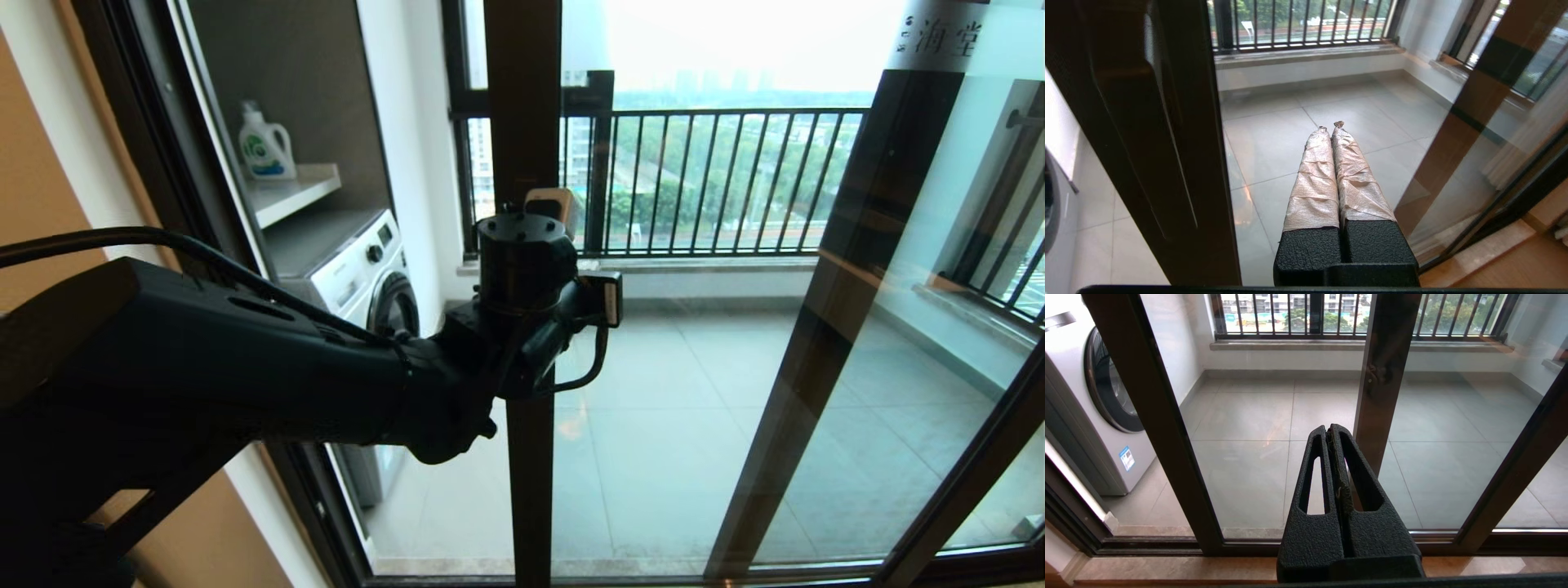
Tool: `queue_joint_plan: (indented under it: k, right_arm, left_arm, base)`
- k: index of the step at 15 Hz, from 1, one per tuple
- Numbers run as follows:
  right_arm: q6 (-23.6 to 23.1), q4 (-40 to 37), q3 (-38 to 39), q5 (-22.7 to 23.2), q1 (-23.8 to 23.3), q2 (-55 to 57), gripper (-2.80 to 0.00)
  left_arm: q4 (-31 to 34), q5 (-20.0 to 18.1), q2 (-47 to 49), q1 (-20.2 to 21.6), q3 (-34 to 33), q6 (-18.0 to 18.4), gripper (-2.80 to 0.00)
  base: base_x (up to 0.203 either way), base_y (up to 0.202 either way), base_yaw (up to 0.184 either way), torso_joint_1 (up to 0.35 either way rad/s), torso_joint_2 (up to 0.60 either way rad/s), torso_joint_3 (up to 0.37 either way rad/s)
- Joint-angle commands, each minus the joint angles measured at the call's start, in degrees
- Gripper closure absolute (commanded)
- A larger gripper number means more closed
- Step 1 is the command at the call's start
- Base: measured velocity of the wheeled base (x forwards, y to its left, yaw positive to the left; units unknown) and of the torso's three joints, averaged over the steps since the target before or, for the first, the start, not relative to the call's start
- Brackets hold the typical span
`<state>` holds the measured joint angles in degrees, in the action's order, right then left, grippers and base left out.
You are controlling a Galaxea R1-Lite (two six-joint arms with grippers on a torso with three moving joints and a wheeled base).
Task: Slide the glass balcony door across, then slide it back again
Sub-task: Close the slid door
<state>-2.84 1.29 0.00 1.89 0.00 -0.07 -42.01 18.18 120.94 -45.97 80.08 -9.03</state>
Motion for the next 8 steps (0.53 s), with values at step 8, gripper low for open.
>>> queue_joint_plan:
  k: [8]
  right_arm:
    - [-0.1,0.0,0.6,0.0,0.0,0.0,0.00]
  left_arm:
    - [-0.1,3.7,5.4,2.1,4.8,1.9,0.00]
  base:
    - [0.000,0.000,0.000,0.000,0.00,0.000]
